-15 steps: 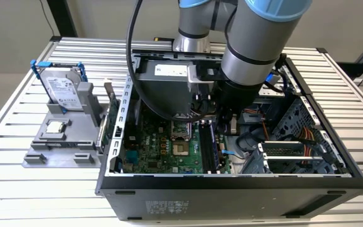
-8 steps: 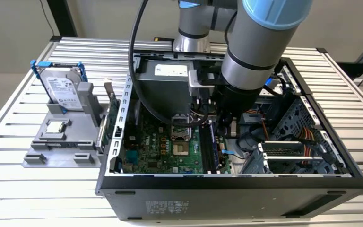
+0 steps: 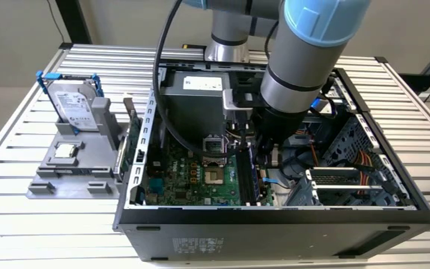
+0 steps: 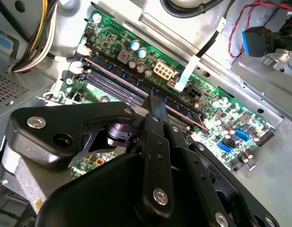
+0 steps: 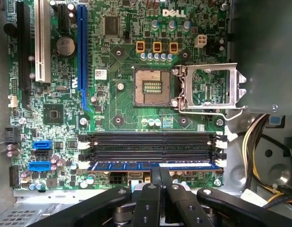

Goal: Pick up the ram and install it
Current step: 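Press down the ram until it locks into place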

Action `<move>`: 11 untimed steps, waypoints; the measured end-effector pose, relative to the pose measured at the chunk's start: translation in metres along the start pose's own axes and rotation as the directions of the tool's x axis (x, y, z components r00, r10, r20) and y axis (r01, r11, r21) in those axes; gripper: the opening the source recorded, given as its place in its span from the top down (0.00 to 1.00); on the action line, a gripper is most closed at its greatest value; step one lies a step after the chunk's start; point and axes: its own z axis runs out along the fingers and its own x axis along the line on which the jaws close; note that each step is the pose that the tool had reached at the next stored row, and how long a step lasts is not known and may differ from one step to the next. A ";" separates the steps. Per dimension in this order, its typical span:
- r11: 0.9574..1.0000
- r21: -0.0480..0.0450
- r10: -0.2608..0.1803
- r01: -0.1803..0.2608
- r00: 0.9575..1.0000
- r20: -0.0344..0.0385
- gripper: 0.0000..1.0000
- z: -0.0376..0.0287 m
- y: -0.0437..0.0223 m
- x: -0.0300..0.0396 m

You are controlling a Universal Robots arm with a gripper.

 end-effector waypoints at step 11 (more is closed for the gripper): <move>1.000 0.000 0.000 0.000 1.000 0.000 1.00 0.0089 -0.0001 0.0006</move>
